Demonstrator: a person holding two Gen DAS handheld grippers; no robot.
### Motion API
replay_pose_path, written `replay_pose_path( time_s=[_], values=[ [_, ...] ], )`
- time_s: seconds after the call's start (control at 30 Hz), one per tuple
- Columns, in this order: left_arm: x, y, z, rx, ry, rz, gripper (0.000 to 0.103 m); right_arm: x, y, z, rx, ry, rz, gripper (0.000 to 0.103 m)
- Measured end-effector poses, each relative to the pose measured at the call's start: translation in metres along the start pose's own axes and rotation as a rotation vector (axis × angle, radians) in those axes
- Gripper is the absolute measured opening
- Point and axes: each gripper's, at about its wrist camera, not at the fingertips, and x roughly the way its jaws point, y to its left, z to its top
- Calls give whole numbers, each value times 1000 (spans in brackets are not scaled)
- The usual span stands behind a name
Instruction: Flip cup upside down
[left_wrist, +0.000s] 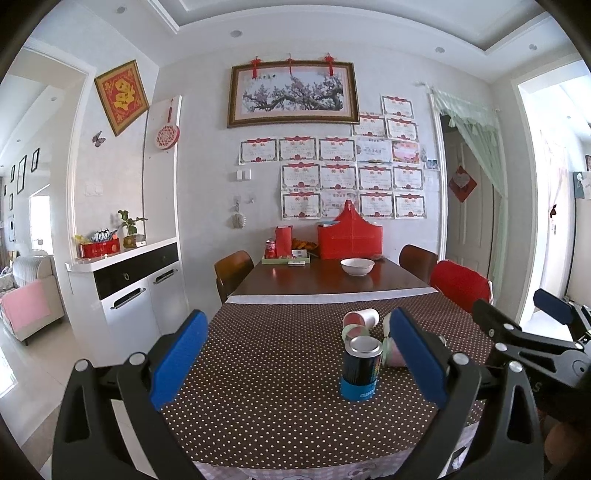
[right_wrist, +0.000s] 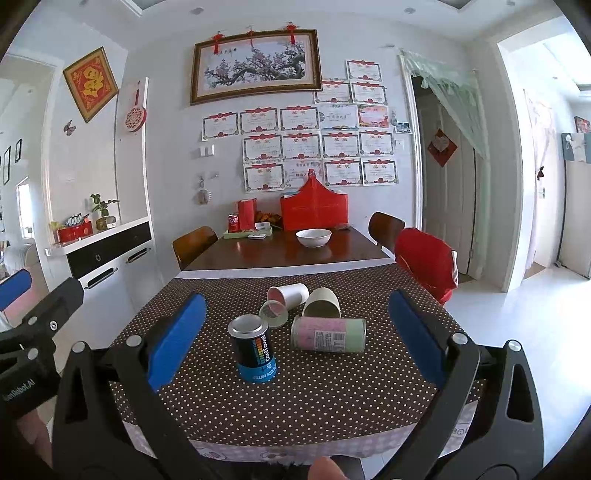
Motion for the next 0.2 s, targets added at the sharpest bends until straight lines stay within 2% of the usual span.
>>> replay_pose_path(
  time_s=[0.2],
  values=[
    [2, 1, -1, -7, 14, -3, 97, 0, 0, 0, 3, 2, 0, 97]
  ],
)
